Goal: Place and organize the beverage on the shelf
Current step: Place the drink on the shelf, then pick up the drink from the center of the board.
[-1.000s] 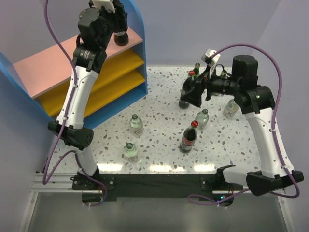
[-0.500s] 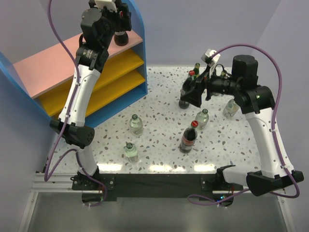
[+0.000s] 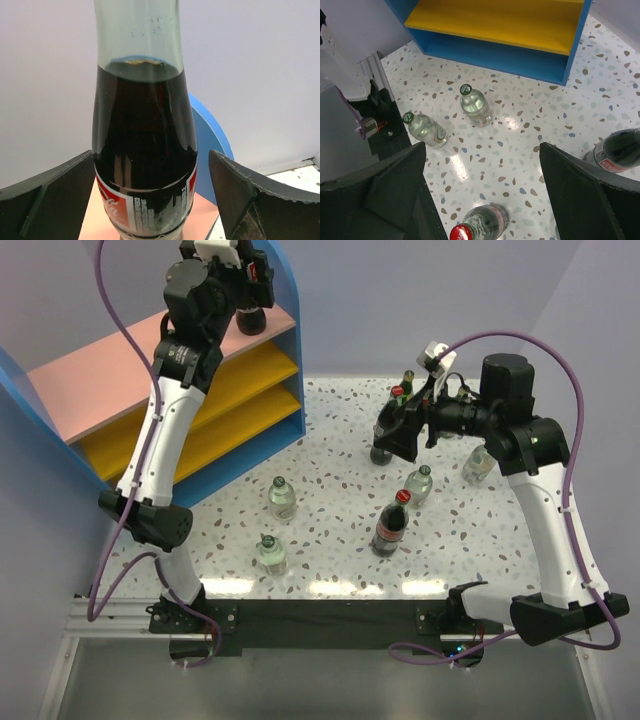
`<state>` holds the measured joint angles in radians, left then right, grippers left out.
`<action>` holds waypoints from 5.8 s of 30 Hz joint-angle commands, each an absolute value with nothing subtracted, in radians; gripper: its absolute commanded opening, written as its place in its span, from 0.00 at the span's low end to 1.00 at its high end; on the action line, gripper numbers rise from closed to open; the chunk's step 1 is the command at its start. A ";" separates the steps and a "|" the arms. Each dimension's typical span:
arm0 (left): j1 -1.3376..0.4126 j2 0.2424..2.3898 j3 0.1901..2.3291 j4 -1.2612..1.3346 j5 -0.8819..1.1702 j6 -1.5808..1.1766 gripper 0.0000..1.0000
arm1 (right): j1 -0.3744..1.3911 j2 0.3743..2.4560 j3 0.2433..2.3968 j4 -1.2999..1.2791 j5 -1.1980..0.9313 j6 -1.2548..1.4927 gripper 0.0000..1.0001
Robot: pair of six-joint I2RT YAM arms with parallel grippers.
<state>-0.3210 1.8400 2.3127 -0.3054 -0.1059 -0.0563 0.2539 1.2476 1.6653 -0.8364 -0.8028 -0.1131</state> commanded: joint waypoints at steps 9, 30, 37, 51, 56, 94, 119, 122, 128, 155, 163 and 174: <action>-0.316 1.727 2.258 -0.301 -0.077 -0.037 0.99 | 0.250 1.220 1.680 -0.805 -0.807 -0.106 0.99; -0.316 1.683 2.155 -0.347 -0.101 -0.029 0.85 | 0.249 1.212 1.671 -0.808 -0.801 -0.112 0.99; -0.310 1.690 2.157 -0.344 -0.117 -0.026 0.63 | 0.249 1.213 1.667 -0.807 -0.799 -0.114 0.99; -0.247 1.790 2.256 -0.311 -0.080 -0.063 0.45 | 0.249 1.223 1.674 -0.810 -0.796 -0.120 0.99; -0.233 1.839 2.293 -0.290 -0.081 -0.063 0.45 | 0.249 1.224 1.683 -0.816 -0.790 -0.130 0.99; -0.207 1.657 2.186 -0.331 -0.066 -0.089 0.96 | 0.242 1.170 1.687 -0.862 -0.781 -0.169 0.99; -0.209 0.905 1.524 -0.523 0.271 -0.302 1.00 | 0.284 1.151 1.629 -1.351 -0.885 -0.765 0.99; -0.209 0.821 1.421 -0.519 0.287 -0.337 1.00 | 0.313 1.134 1.602 -1.344 -0.818 -0.773 0.99; -0.207 0.706 1.252 -0.514 0.362 -0.400 1.00 | 0.405 1.127 1.560 -1.289 -0.709 -0.727 0.99; -0.207 0.376 0.841 -0.727 0.206 -0.445 1.00 | 0.882 1.587 1.727 -0.798 -0.298 -0.192 0.99; -0.209 0.276 0.819 -0.785 0.147 -0.482 1.00 | 0.923 1.756 1.749 -0.658 -0.201 -0.081 0.99; -0.209 0.287 0.819 -0.767 0.121 -0.482 1.00 | 0.940 1.858 1.773 -0.624 -0.141 -0.061 0.91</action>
<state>-0.2150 0.2775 0.8223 -0.7864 0.1352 -0.4652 0.9295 1.8458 1.7248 -0.6777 -0.1741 -0.0853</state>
